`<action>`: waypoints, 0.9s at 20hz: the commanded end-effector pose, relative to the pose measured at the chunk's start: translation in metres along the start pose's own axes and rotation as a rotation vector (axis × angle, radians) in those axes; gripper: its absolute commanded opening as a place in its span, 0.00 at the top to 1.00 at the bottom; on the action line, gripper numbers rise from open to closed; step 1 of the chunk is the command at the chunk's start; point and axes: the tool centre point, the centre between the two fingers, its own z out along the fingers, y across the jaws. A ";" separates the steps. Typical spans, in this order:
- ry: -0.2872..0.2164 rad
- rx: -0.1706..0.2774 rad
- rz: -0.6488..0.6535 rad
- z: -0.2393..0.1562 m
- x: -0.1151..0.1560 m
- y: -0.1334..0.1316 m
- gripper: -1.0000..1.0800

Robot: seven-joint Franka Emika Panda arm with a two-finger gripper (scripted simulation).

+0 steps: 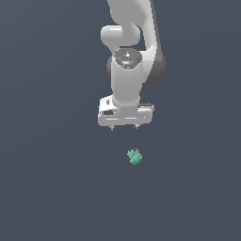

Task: Pick up the object and move it to a goal position.

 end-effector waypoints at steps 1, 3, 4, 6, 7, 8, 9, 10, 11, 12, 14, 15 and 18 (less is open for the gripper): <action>0.000 0.000 -0.003 0.000 0.000 0.000 0.04; 0.000 -0.001 -0.013 0.002 0.002 -0.001 0.04; -0.001 -0.001 -0.020 0.003 0.003 -0.001 0.04; -0.001 -0.002 -0.041 0.006 0.006 -0.003 0.04; -0.002 -0.003 -0.054 0.008 0.008 -0.004 0.04; -0.002 -0.003 -0.068 0.011 0.010 -0.005 0.04; -0.002 -0.004 -0.084 0.013 0.012 -0.006 0.04; -0.003 -0.005 -0.102 0.016 0.014 -0.007 0.04; -0.003 -0.005 -0.121 0.019 0.017 -0.009 0.04; -0.004 -0.006 -0.142 0.023 0.020 -0.011 0.04; -0.005 -0.007 -0.190 0.031 0.026 -0.015 0.04; -0.005 -0.007 -0.216 0.035 0.029 -0.017 0.04; -0.007 -0.006 -0.304 0.051 0.040 -0.024 0.04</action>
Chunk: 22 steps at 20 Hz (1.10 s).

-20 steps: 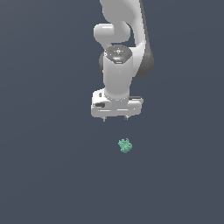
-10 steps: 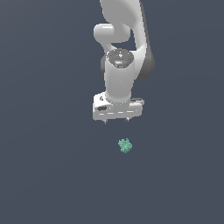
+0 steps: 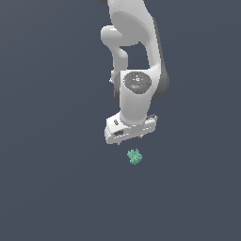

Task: Pick up the object and move it to a goal position.

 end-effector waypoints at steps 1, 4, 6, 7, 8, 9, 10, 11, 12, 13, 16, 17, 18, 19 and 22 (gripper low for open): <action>-0.001 0.001 -0.073 0.013 0.010 -0.004 0.04; -0.001 0.003 -0.148 0.027 0.020 -0.008 0.04; -0.001 0.005 -0.188 0.035 0.025 -0.011 0.04; -0.001 0.005 -0.206 0.038 0.028 -0.012 0.04; 0.000 0.006 -0.222 0.042 0.030 -0.013 0.04; 0.000 0.007 -0.237 0.044 0.031 -0.014 0.04; 0.000 0.008 -0.249 0.047 0.033 -0.014 0.04; 0.000 0.008 -0.260 0.049 0.034 -0.015 0.04; 0.001 0.009 -0.269 0.051 0.035 -0.016 0.04; 0.001 0.009 -0.277 0.053 0.036 -0.016 0.04; 0.001 0.010 -0.289 0.055 0.038 -0.017 0.04; 0.001 0.010 -0.290 0.055 0.038 -0.017 0.04; 0.000 0.010 -0.285 0.055 0.037 -0.017 0.04; 0.000 0.010 -0.285 0.055 0.037 -0.017 0.04; 0.000 0.010 -0.286 0.061 0.037 -0.017 0.04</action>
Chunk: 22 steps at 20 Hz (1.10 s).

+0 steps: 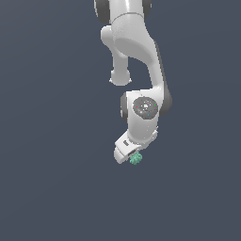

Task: Pick up the object and move it to a goal position.

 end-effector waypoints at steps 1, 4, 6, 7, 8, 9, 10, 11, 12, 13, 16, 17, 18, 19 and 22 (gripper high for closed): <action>-0.001 0.001 0.000 0.007 0.000 0.000 0.04; -0.001 0.000 -0.003 0.022 0.000 -0.001 0.04; 0.000 0.000 -0.004 0.034 -0.001 -0.001 0.04; 0.000 0.000 -0.004 0.038 -0.001 -0.001 0.04; 0.000 0.000 -0.005 0.042 -0.001 -0.001 0.04; 0.000 0.000 -0.005 0.045 -0.001 -0.001 0.04; 0.000 0.000 -0.005 0.047 0.000 -0.001 0.04; 0.000 0.000 -0.005 0.048 0.000 -0.001 0.04; 0.000 0.000 -0.005 0.048 0.000 -0.001 0.04; 0.000 0.000 -0.005 0.048 0.001 0.000 0.04; 0.000 0.000 -0.005 0.048 0.001 0.000 1.00; 0.000 0.000 -0.005 0.048 0.001 0.000 1.00; 0.000 0.000 -0.005 0.048 0.001 0.000 1.00; 0.000 0.000 -0.005 0.048 0.001 0.000 1.00; 0.000 0.000 -0.005 0.048 0.001 0.000 1.00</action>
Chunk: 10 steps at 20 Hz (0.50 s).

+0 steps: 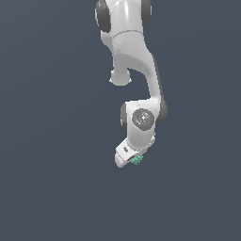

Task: Pick up the object and move it to a goal position.

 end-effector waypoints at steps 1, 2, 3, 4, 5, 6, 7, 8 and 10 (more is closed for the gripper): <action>0.000 0.000 0.000 0.000 0.000 0.000 1.00; 0.000 0.000 0.000 0.000 0.000 0.000 1.00; 0.000 0.000 0.000 0.000 0.000 0.000 1.00; 0.000 0.000 0.000 0.000 0.000 0.000 1.00; 0.000 0.000 0.000 -0.001 -0.001 0.000 1.00; 0.000 0.000 0.000 -0.001 -0.002 0.001 1.00; 0.000 0.000 0.000 -0.002 -0.003 0.002 1.00; 0.000 0.000 0.000 -0.004 -0.005 0.003 1.00; 0.000 0.000 0.000 -0.007 -0.009 0.005 1.00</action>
